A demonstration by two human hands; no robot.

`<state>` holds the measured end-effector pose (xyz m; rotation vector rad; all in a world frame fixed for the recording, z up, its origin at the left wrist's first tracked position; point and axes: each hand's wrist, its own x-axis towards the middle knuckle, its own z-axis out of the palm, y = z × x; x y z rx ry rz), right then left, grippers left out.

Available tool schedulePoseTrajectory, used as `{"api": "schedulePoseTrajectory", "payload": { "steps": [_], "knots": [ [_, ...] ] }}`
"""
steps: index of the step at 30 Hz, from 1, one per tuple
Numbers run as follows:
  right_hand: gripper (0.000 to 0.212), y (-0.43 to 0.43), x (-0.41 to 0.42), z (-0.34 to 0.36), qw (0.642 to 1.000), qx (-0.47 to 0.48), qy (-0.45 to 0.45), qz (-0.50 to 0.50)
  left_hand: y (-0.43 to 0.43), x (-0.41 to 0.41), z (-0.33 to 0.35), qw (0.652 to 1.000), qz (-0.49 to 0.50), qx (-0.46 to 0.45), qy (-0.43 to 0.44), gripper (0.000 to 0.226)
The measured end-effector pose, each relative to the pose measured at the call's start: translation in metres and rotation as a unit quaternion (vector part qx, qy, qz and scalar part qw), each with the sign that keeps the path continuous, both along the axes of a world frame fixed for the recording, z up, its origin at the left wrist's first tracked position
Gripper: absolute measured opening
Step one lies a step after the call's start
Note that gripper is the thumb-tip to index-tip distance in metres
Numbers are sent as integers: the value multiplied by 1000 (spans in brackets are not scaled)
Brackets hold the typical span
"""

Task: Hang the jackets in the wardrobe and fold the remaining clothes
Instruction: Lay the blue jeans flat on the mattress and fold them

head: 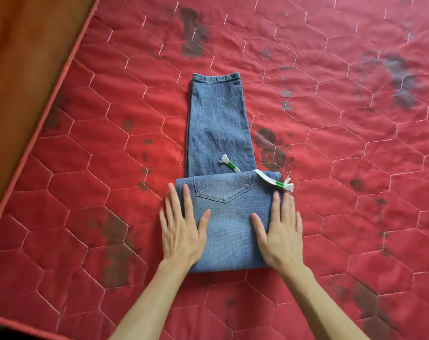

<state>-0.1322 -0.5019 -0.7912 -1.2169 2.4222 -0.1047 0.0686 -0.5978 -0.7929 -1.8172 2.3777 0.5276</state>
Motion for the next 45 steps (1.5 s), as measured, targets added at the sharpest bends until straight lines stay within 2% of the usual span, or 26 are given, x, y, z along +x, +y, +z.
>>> {"api": "schedulePoseTrajectory", "payload": {
  "steps": [6, 9, 12, 15, 18, 22, 27, 30, 33, 35, 37, 39, 40, 42, 45],
  "knots": [
    [81, 24, -4, 20, 986, -53, -140, -68, 37, 10, 17, 991, 102, 44, 68, 80],
    [73, 32, 8, 32, 951, -55, -243, -181, 61, 10, 30, 969, 190, 86, 133, 73],
    [55, 42, 11, 29, 917, -10, -292, -272, 71, 17, 33, 945, 263, 127, 149, 72],
    [39, 48, 2, 26, 899, 15, -344, -270, 69, 30, 34, 929, 296, 160, 153, 63],
    [31, 52, -6, 39, 876, 37, -399, -267, 69, 44, 35, 920, 290, 214, 153, 53],
    [36, 70, -9, 47, 882, 72, -395, -245, 76, 56, 42, 915, 258, 289, 110, 57],
    [24, 93, -4, 72, 871, 74, -426, -232, 95, 61, 60, 877, 289, 352, 153, 52],
    [31, 109, 0, 83, 874, 80, -418, -235, 101, 63, 82, 852, 308, 371, 205, 50],
    [51, 109, 2, 108, 866, 48, -427, -255, 101, 64, 110, 822, 335, 358, 290, 57],
    [67, 93, -4, 129, 868, 14, -440, -230, 91, 62, 130, 806, 349, 334, 342, 65],
    [73, 70, -12, 147, 872, -29, -445, -202, 72, 57, 146, 811, 329, 296, 382, 58],
    [65, 42, -21, 161, 877, -67, -449, -160, 47, 49, 159, 819, 283, 271, 419, 47],
    [58, 27, -27, 165, 876, -72, -456, -135, 33, 46, 163, 832, 249, 262, 421, 50],
    [49, -5, -41, 167, 876, -73, -468, -89, 1, 41, 164, 868, 184, 240, 393, 55],
    [35, -59, -65, 149, 916, -73, -392, -44, -53, 34, 142, 922, 143, 156, 324, 45]
  ]
}}
